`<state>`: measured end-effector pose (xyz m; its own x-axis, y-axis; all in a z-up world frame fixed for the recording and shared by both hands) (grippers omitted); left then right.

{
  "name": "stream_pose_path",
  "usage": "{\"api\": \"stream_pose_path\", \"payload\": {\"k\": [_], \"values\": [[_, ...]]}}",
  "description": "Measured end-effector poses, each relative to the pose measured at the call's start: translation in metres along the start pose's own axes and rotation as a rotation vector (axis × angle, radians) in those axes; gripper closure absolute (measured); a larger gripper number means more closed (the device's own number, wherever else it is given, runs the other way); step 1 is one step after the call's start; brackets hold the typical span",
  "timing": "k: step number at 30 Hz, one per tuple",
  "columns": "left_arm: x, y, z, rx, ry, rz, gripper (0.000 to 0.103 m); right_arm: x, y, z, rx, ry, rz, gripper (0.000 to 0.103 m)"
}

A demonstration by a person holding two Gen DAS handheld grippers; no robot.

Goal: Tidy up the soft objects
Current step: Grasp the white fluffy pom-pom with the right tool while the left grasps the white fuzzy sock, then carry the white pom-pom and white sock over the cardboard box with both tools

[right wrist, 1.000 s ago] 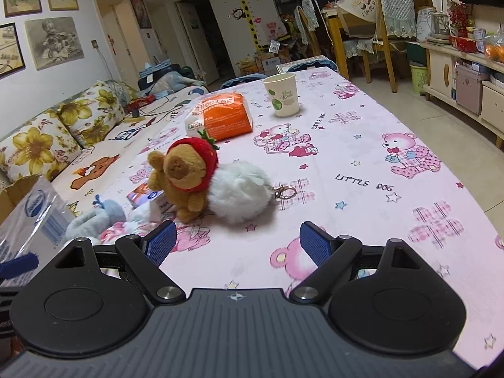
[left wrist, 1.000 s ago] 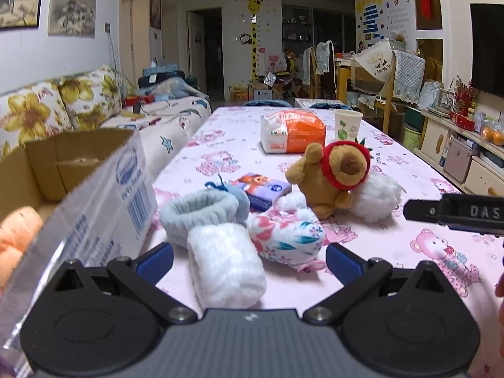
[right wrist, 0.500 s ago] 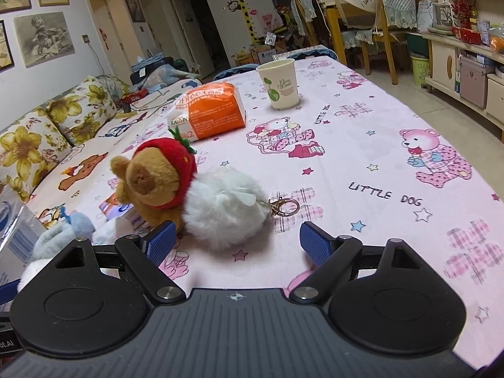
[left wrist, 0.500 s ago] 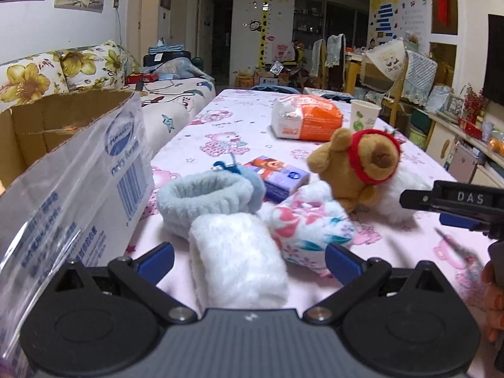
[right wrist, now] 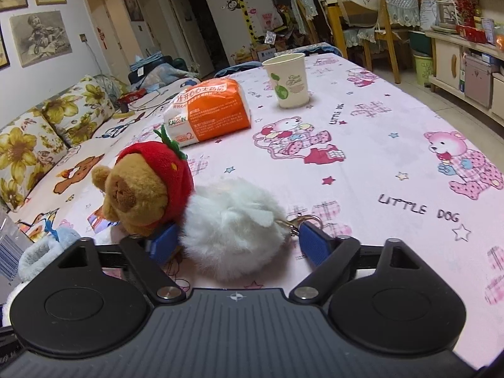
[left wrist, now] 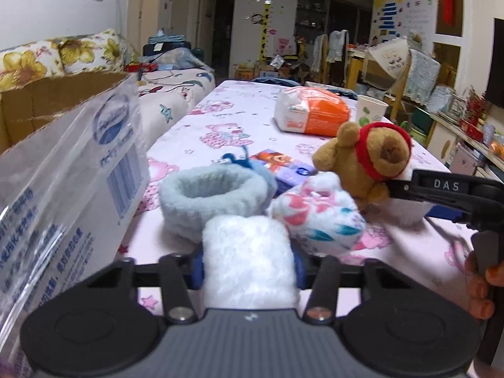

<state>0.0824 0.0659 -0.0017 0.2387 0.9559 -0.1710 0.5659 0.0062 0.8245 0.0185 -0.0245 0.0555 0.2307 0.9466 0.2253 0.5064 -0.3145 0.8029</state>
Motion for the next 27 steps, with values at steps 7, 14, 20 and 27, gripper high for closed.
{"api": "stream_pose_path", "payload": {"k": [7,14,20,27], "values": [[-0.001,0.001,-0.004,0.0,-0.014,-0.007,0.061,-0.004,-0.001,-0.003,0.014,0.016,0.014,0.041],[-0.008,0.001,-0.014,-0.011,-0.055,-0.006,0.061,-0.005,-0.006,-0.017,-0.02,-0.034,-0.022,0.046],[-0.016,0.002,-0.025,-0.036,-0.083,0.006,0.061,-0.012,-0.016,-0.032,-0.001,-0.058,-0.023,0.046],[-0.024,0.001,-0.041,-0.076,-0.113,0.023,0.061,-0.017,-0.023,-0.046,0.025,-0.053,0.026,0.046]]}}
Point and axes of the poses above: each gripper's, at about its wrist camera, not at the fingertips, and z roughly the way its jaws point, x to its left, y to its top, the point moved 3 cm from there along z, roughly the way its jaws point, and after that the axes turned 9 degrees about -y, right-handed, at the moved point
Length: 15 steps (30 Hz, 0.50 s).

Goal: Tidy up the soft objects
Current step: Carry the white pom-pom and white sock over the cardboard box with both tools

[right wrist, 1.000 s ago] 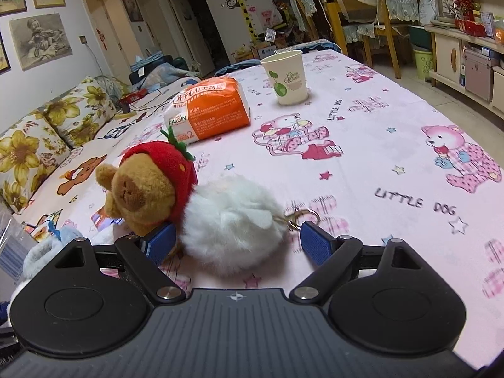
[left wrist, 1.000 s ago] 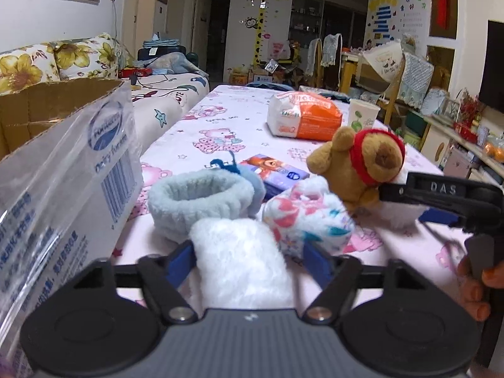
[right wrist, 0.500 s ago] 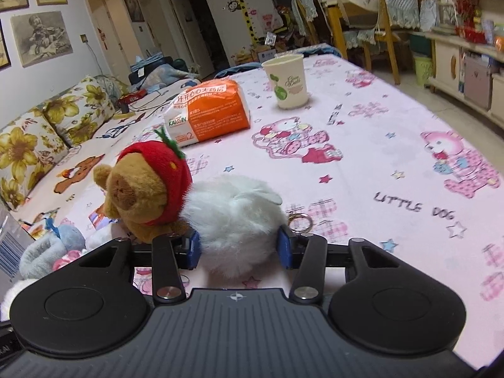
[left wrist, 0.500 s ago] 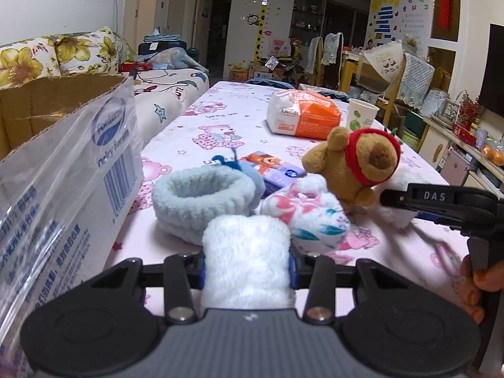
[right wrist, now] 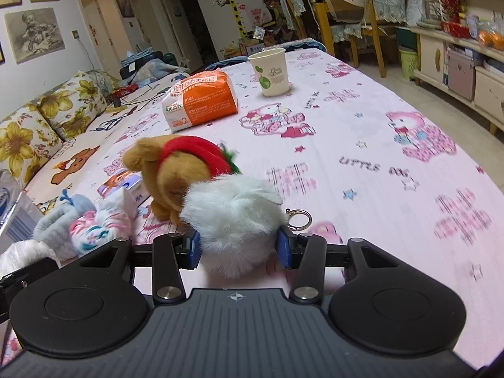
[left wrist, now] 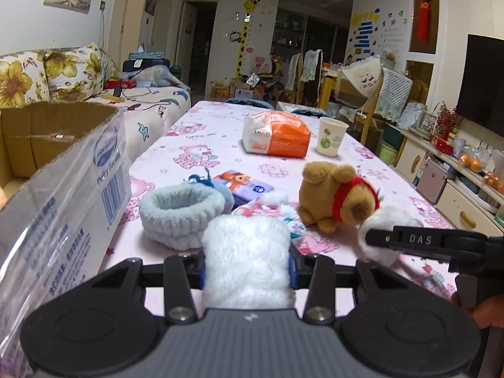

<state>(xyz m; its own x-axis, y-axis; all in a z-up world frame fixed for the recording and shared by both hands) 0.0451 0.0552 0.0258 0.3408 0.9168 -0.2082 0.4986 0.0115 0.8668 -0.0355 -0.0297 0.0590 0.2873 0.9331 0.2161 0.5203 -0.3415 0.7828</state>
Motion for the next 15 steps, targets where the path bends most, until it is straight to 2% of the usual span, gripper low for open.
{"api": "stream_pose_path", "payload": {"k": [15], "values": [[-0.017,-0.004,-0.028,-0.046,-0.092,0.018,0.061,-0.004,-0.01,-0.026,0.034,0.035,0.049,0.046]]}}
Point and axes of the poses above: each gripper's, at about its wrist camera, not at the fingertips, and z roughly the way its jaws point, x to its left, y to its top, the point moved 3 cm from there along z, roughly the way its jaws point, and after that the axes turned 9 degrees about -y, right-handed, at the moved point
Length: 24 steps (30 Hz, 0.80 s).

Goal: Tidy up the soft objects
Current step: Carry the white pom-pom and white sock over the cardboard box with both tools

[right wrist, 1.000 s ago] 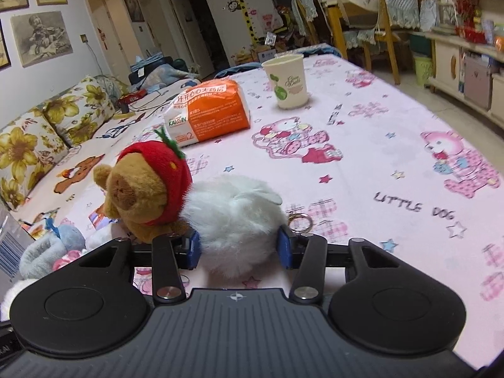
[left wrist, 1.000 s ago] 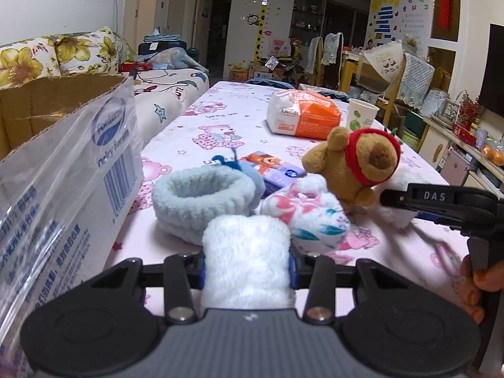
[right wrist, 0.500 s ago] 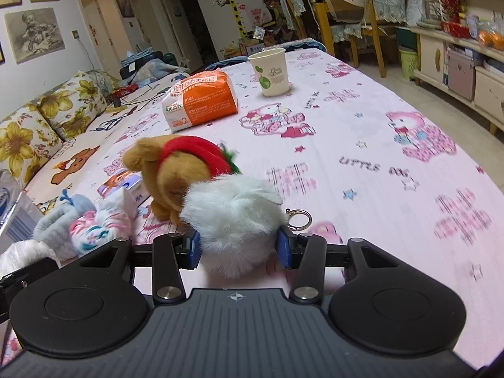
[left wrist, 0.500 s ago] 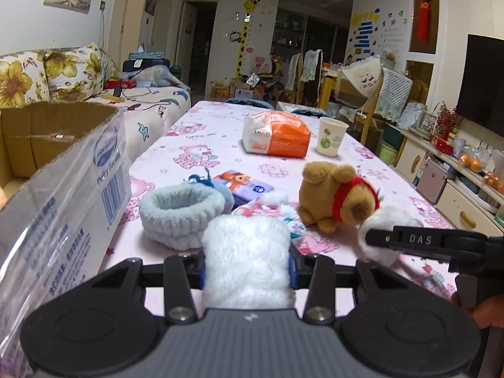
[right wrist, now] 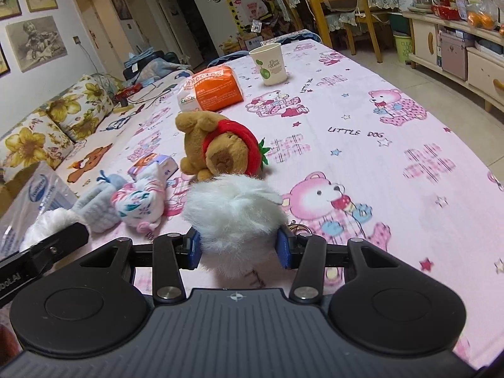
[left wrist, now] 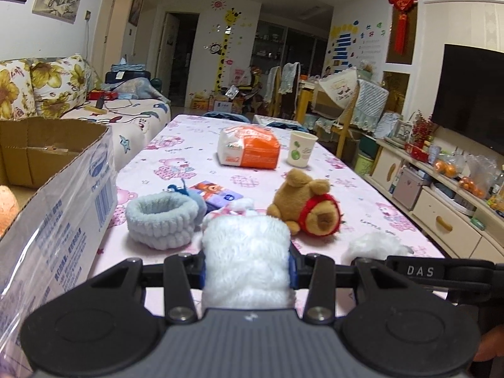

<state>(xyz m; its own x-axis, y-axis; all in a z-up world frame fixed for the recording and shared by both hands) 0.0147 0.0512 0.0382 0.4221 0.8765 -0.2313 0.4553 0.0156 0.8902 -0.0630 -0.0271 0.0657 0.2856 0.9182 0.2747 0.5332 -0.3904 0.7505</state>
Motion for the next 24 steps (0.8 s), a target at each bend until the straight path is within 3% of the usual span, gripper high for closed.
{"api": "stream_pose_path", "payload": {"k": [14,24], "values": [[-0.004,0.011,-0.028,-0.081,-0.074,-0.004,0.061,0.004,0.001,-0.01,0.009,0.062,0.081,0.046],[0.007,0.023,-0.053,-0.165,-0.093,-0.028,0.061,0.031,0.011,-0.021,-0.01,0.189,0.098,0.046]]}}
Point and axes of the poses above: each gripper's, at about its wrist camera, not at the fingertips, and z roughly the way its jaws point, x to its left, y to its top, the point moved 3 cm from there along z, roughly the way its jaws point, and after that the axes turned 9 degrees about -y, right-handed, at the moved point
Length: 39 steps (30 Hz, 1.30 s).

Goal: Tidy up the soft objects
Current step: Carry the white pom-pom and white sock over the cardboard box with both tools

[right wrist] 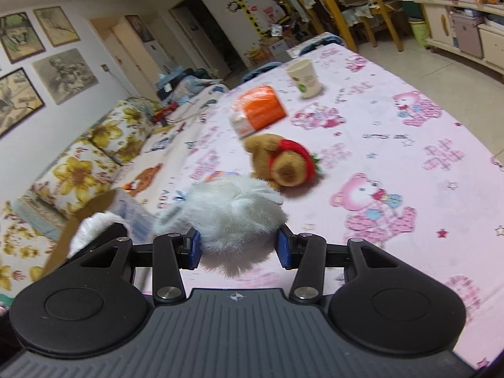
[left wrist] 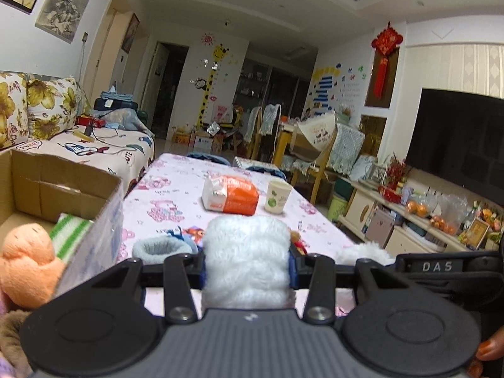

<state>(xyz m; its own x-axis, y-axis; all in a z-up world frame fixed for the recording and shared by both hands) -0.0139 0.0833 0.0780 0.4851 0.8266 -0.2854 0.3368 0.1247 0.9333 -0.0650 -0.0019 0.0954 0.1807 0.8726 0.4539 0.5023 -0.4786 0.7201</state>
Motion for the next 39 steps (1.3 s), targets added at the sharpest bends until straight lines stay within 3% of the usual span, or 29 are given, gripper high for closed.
{"api": "stream_pose_path", "payload": {"k": [16,27,39], "values": [[0.037,0.022,-0.039,-0.152,0.099,-0.067,0.061,0.056,0.001,0.016,0.052,0.192,-0.03,0.046],[0.089,0.034,-0.075,-0.278,0.327,-0.183,0.061,0.115,0.0,0.039,0.093,0.34,-0.114,0.046],[0.131,0.03,-0.091,-0.259,0.487,-0.296,0.061,0.177,-0.008,0.068,0.099,0.405,-0.285,0.046]]}}
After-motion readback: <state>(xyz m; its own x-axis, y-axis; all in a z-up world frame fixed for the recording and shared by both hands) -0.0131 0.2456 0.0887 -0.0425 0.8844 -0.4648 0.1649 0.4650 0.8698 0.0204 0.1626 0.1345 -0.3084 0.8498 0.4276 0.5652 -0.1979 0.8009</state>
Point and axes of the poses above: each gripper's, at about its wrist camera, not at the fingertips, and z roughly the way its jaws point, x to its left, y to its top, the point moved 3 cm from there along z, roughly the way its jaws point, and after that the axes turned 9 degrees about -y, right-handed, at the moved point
